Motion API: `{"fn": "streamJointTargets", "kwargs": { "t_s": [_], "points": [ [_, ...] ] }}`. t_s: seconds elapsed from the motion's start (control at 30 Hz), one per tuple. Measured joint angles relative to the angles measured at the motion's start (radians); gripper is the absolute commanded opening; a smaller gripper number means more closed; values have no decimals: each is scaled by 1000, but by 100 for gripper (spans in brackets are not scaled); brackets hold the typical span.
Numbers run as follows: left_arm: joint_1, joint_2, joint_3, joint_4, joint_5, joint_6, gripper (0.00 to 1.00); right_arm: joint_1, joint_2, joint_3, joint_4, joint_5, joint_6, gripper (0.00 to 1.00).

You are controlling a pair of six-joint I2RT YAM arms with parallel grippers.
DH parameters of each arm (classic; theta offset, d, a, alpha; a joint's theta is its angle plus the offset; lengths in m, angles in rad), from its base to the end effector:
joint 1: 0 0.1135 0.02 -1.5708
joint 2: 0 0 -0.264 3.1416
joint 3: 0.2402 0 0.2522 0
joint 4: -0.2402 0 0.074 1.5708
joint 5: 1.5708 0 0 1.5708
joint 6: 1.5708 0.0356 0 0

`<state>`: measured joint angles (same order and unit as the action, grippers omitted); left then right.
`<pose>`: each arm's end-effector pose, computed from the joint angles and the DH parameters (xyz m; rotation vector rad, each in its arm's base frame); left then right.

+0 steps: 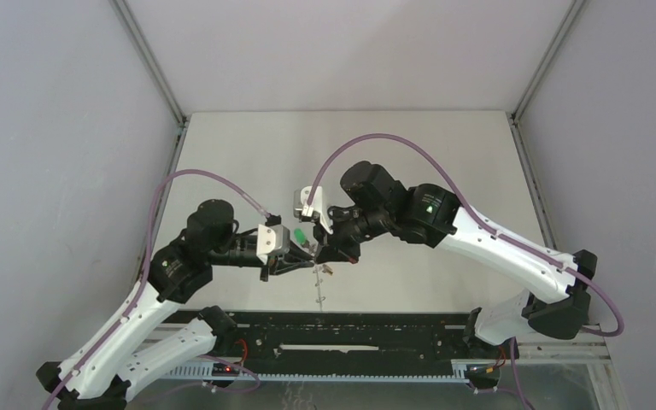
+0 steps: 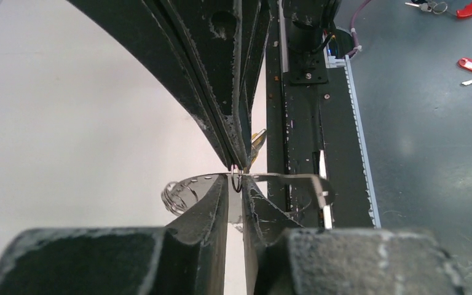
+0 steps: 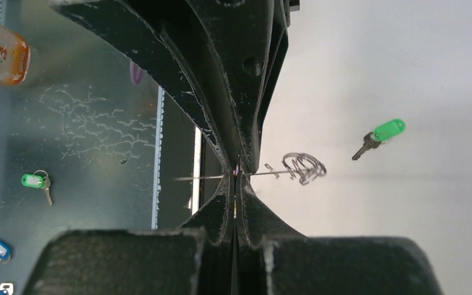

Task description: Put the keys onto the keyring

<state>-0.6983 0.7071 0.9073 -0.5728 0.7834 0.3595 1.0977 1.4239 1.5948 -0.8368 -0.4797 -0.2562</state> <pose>0.0910 -0.1092 0.3564 1.4052 1.3544 -0.9810 0.1201 0.2706 0.4102 -1.6673 1.6347 0.9779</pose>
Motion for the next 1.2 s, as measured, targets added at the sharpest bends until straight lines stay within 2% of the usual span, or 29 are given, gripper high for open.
{"fn": "streamJointTargets", "kwargs": {
  "t_s": [0.17,0.23,0.43,0.47,0.53,0.73,0.83,0.97,1.2],
  "points": [
    [0,2,0,-13,4,0,1,5,22,18,-11,-2,-8,0],
    [0,3,0,-18,2,0,0,7,25,18,-14,-2,-8,0],
    [0,3,0,-19,3,-3,0,8,24,16,-3,-1,1,32],
    [0,2,0,-16,3,-12,0,4,19,9,18,-3,7,41],
    [0,-2,0,-2,5,-35,0,-10,-17,-43,90,-15,28,49],
    [0,-35,0,133,6,-181,0,-96,-237,-288,351,-67,140,50],
    [1,-49,0,204,7,-249,0,-136,-318,-356,465,-88,198,50],
    [1,-53,0,271,14,-314,0,-159,-358,-395,583,-126,262,49],
    [1,-54,-1,307,10,-355,0,-172,-359,-416,668,-201,342,47]
  ]
}}
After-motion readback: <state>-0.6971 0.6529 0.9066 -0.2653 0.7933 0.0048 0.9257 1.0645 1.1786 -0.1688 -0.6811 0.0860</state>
